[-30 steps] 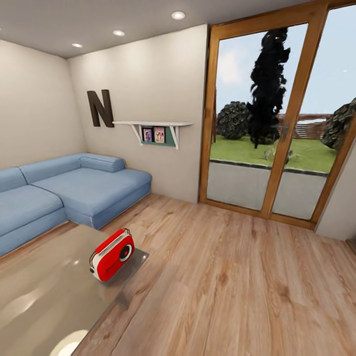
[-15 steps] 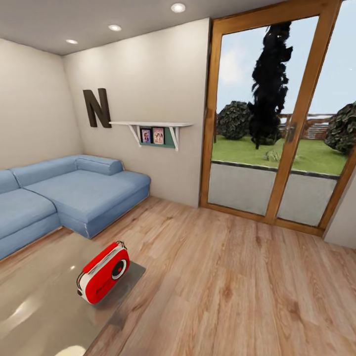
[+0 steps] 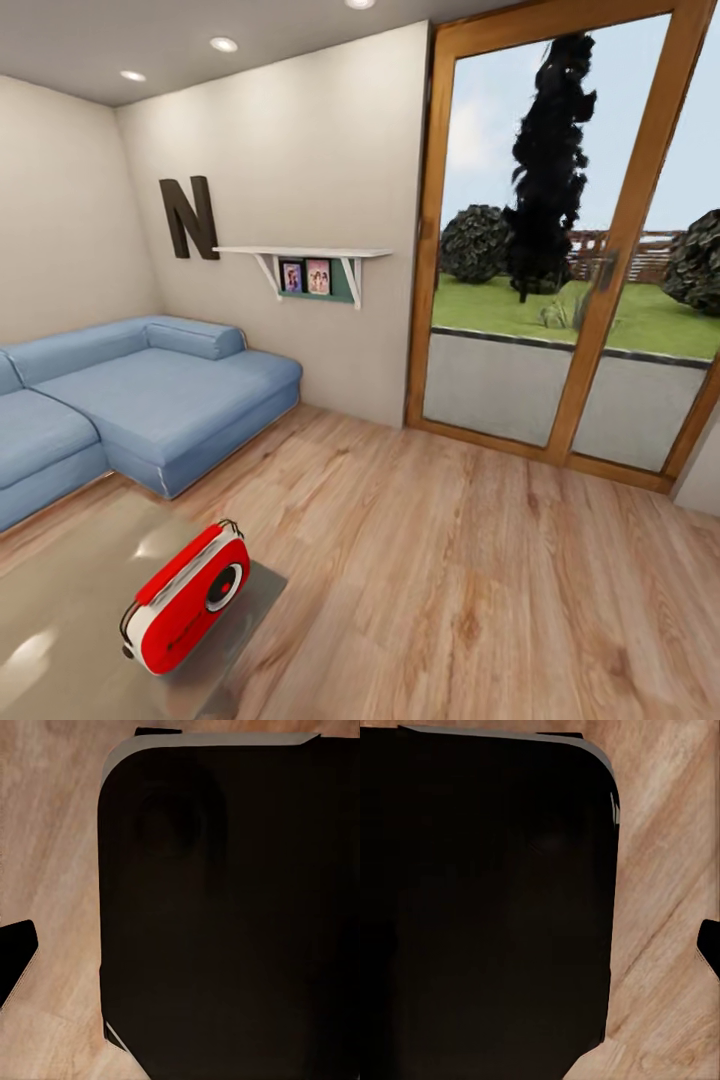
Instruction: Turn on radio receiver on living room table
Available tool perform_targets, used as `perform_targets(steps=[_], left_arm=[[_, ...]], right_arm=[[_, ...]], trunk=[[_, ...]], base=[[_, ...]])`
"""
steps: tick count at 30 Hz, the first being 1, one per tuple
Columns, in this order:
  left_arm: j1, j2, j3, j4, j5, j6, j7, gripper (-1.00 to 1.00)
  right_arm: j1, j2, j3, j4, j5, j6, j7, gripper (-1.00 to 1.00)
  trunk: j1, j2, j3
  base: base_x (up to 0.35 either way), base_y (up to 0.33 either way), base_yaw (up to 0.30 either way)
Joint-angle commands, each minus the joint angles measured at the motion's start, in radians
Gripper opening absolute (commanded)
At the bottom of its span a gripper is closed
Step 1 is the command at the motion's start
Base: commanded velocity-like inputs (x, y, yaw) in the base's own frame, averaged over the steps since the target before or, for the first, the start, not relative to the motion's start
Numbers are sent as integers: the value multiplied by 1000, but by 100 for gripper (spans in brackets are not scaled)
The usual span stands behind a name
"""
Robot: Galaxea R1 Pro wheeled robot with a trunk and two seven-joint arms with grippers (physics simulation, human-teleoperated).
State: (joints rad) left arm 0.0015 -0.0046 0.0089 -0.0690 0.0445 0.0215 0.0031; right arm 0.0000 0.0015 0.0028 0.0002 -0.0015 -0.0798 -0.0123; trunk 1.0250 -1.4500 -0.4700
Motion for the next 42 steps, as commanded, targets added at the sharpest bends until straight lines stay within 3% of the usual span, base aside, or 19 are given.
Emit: perform_targets(steps=[1,18,27,42], left_arm=[[0,0,0,0,0,0,0,100],[0,0,1,-1,-2,-8,0,100],[0,0,1,-2,-2,-14,0,100],[0,0,2,-2,-2,-14,0,100]], right_arm=[[0,0,0,0,0,0,0,100],[0,0,0,0,1,3,0,100],[0,0,0,0,3,3,0,100],[0,0,0,0,3,3,0,100]], trunk=[[0,0,0],[0,0,0],[0,0,0],[0,0,0]], base=[[328,0,0],[312,0,0],[34,0,27],[1,0,256]])
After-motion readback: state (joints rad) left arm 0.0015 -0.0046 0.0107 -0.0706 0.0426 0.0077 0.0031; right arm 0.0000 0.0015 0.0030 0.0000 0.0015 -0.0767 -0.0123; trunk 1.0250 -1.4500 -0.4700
